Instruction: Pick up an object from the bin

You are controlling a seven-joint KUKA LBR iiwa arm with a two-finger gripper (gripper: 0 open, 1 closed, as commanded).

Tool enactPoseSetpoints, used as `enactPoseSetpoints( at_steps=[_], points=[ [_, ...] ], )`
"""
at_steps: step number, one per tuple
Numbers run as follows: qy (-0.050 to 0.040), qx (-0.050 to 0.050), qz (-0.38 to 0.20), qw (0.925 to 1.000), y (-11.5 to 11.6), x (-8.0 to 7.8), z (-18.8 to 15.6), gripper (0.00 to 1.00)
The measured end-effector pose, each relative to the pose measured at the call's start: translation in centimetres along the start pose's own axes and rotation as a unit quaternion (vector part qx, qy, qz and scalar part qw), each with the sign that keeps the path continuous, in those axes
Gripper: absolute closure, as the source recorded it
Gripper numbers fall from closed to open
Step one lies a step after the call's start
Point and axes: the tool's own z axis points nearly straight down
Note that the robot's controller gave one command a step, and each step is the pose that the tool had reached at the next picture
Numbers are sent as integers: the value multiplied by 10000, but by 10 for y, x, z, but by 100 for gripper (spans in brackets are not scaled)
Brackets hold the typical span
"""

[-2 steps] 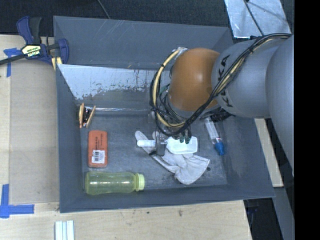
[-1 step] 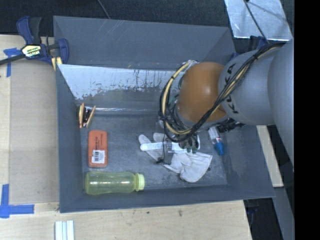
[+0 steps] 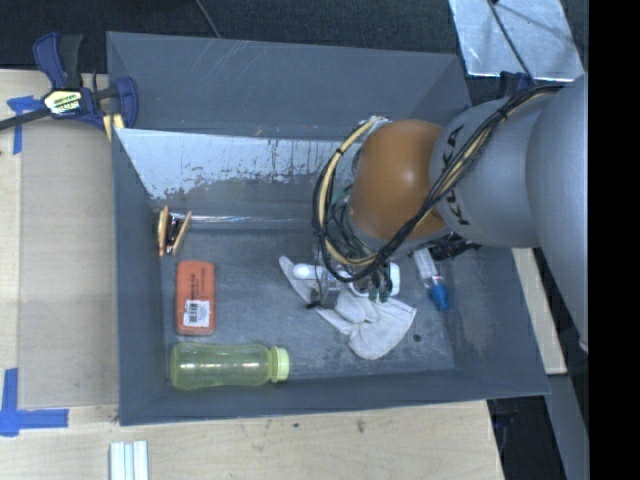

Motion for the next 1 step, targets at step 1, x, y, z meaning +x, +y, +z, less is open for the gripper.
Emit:
enactPoseSetpoints(
  at_steps=[1],
  points=[
    [0,-8,-2,10000,3,0,-1,100]
  ],
)
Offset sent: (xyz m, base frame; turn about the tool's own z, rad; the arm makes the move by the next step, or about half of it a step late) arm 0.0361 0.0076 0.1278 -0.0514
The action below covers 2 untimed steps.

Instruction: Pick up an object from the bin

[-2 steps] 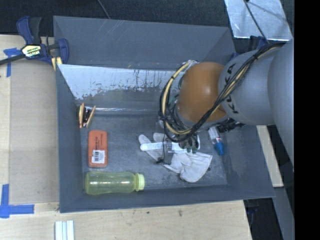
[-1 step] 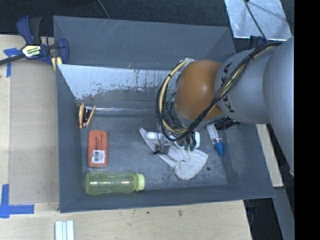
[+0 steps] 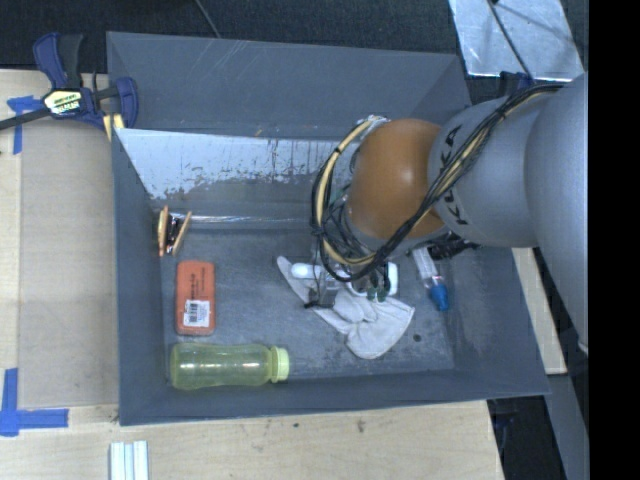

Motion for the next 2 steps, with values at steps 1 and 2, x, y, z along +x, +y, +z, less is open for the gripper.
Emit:
enactPoseSetpoints(
  at_steps=[1,2],
  points=[
    [19,0,-247,9997,6,-37,-127,100],
    [20,0,-244,9997,6,-37,-127,100]
  ],
)
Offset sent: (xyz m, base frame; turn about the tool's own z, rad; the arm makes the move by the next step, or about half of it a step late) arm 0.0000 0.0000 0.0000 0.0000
